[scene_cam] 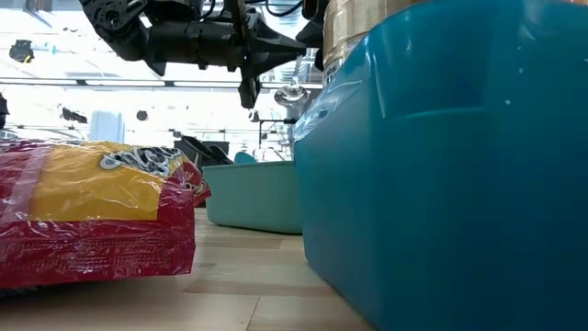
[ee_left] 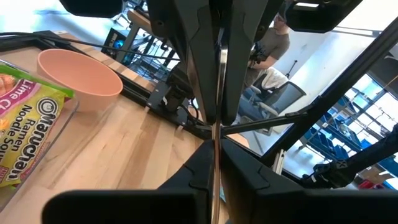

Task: Pick & Place Food Item
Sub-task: Put the silver spoon into the green bin

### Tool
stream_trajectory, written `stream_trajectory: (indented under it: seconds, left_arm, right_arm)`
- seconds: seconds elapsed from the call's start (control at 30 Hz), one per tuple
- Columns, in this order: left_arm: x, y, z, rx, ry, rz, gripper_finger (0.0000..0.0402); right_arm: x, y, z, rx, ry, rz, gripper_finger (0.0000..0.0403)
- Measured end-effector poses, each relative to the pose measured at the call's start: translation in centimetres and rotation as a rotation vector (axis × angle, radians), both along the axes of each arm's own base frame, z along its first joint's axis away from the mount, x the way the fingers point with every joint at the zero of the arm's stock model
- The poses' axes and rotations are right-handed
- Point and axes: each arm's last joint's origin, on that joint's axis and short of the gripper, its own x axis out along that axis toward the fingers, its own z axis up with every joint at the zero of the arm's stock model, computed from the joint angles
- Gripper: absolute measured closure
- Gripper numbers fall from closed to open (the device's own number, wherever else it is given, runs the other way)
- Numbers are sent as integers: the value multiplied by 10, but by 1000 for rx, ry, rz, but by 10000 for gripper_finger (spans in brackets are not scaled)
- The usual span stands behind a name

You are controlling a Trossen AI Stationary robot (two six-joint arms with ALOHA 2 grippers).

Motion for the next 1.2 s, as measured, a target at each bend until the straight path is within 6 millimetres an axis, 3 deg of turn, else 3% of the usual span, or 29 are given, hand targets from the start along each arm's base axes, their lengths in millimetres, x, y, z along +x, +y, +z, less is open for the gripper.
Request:
stream_trajectory:
  seconds: [0.43,0.93,1.2]
  left_arm:
    - [0,0,0,-3,1,0,398]
    - [0,0,0,1,1,7,400]
    - [0,1,0,1,1,19,400]
  right_arm:
    - [0,0,0,-1,-1,1,396]
    - [1,-1,2,10,-19,-17,314]
    - [-7,-15,9,-2,-41,-54,290]
